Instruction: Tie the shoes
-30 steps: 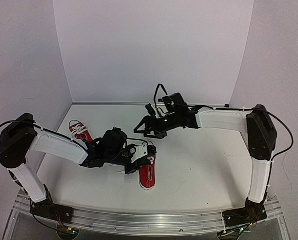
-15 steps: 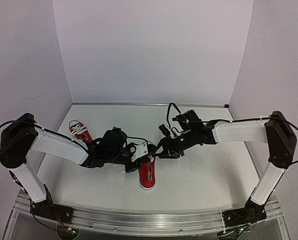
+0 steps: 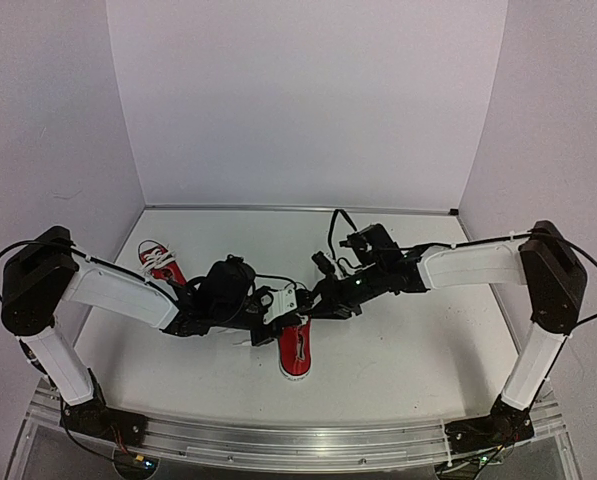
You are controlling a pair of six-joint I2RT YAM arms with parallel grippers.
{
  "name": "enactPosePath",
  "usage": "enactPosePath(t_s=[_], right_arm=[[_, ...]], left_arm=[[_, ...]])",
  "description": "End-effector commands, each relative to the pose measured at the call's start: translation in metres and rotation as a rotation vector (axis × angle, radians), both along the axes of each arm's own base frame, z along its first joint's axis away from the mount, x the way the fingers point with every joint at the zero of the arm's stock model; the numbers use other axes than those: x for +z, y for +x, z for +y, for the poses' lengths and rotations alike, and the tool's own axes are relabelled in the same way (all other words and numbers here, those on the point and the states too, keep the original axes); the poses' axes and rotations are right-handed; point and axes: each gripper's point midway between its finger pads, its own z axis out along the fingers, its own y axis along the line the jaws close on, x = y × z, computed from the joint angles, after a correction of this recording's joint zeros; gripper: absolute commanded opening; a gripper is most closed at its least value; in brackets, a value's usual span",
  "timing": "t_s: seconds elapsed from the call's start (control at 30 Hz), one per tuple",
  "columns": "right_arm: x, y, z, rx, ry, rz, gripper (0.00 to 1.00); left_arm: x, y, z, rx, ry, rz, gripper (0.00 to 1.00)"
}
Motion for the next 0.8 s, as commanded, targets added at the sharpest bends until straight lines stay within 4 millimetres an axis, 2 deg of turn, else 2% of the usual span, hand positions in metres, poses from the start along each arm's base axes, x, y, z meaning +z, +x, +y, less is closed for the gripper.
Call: enactPosePath(t_s=[0.0, 0.37, 0.77], right_arm=[[0.000, -0.003, 0.006, 0.017, 0.027, -0.002, 0.34], [-0.004, -0.012, 0.005, 0.038, 0.036, 0.025, 0.29], [0.001, -0.012, 0.005, 0.049, 0.057, -0.009, 0.31]], left_arm=[[0.019, 0.007, -0.011, -0.002, -0.055, -0.049, 0.00], [0.017, 0.008, -0.015, -0.002, -0.062, -0.048, 0.00], [0.016, 0.008, -0.014, -0.003, -0.063, -0.048, 0.00]])
